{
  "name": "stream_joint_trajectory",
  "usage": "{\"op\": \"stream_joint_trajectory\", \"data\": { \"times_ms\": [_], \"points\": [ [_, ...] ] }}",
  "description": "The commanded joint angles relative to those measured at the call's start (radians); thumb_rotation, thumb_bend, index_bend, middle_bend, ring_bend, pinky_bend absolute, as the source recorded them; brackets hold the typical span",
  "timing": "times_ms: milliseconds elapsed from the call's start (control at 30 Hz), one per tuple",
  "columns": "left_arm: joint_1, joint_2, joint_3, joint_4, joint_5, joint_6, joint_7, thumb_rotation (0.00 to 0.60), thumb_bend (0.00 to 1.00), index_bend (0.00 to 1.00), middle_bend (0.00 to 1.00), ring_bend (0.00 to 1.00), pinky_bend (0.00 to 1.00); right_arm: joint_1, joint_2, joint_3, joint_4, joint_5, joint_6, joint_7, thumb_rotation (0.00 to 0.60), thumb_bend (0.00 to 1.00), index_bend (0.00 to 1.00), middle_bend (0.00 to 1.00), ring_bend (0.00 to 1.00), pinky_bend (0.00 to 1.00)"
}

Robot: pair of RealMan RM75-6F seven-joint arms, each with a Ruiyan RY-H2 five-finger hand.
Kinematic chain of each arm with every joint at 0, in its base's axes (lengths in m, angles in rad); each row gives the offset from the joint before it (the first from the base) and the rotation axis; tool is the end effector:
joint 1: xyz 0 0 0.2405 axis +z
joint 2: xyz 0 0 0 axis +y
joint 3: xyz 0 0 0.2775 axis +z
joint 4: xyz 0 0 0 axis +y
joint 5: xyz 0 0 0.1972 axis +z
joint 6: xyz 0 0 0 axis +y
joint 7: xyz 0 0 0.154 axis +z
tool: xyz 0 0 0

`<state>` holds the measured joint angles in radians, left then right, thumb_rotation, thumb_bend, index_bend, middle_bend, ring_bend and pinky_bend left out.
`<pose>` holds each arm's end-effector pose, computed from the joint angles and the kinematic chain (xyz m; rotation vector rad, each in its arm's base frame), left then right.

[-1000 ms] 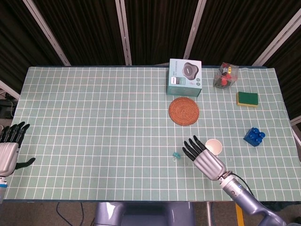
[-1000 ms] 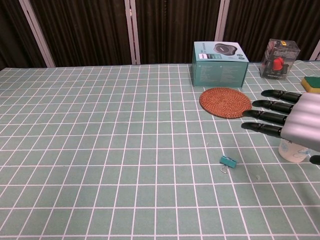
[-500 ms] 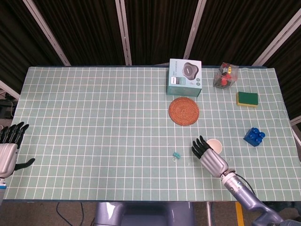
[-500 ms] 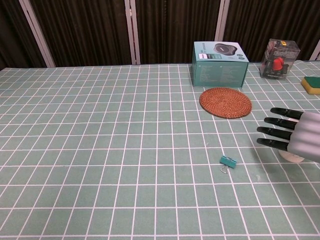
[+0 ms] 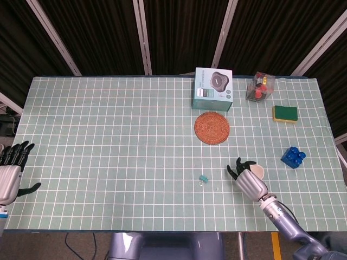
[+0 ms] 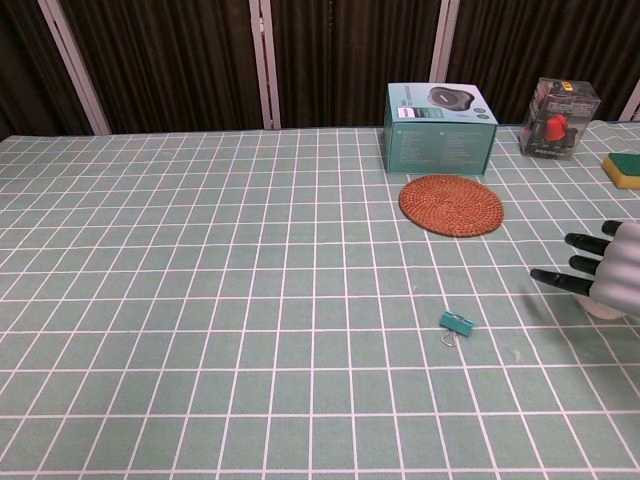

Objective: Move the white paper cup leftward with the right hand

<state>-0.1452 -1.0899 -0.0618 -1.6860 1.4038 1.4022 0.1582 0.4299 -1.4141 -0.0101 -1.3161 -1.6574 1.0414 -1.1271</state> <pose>-0.3176 0.2115 0.1782 -1.4253 -0.8764 -0.7813 -0.2857 -0.2737 0.0259 2.0745 0.3210 0.1447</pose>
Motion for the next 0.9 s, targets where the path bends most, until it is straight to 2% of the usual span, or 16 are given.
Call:
{"op": "stream_joint_trajectory", "data": {
  "times_ms": [33,200,400,567,700,900],
  "points": [
    [-0.001,0.000,0.001,0.000,-0.001,-0.003,0.001,0.600,0.00,0.00,0.00,0.00,0.00,0.003,-0.009,-0.009,0.034,-0.028,0.035,0.050,0.600,0.29,0.09,0.35,0.21,0.48],
    [-0.002,0.002,0.001,-0.003,-0.005,-0.007,0.001,0.600,0.00,0.00,0.00,0.00,0.00,0.012,0.000,-0.004,0.044,-0.079,0.123,0.203,0.600,0.30,0.09,0.35,0.21,0.48],
    [-0.004,0.005,0.004,-0.009,-0.008,-0.016,-0.004,0.600,0.00,0.00,0.00,0.00,0.00,0.034,0.005,0.041,0.019,-0.077,0.218,0.548,0.600,0.30,0.09,0.35,0.21,0.48],
    [-0.006,0.013,0.008,-0.016,-0.007,-0.026,-0.018,0.600,0.00,0.00,0.00,0.00,0.00,0.080,-0.002,0.057,0.020,-0.023,0.152,0.856,0.600,0.30,0.09,0.35,0.21,0.47],
    [-0.007,0.018,0.009,-0.018,-0.011,-0.034,-0.027,0.600,0.00,0.00,0.00,0.00,0.00,0.114,-0.017,0.057,0.042,0.006,0.092,1.050,0.600,0.29,0.09,0.35,0.21,0.47],
    [-0.009,0.021,0.012,-0.022,-0.013,-0.043,-0.035,0.600,0.00,0.00,0.00,0.00,0.00,0.139,-0.029,0.039,0.060,0.015,0.038,1.167,0.600,0.28,0.09,0.35,0.21,0.47]
  ]
}}
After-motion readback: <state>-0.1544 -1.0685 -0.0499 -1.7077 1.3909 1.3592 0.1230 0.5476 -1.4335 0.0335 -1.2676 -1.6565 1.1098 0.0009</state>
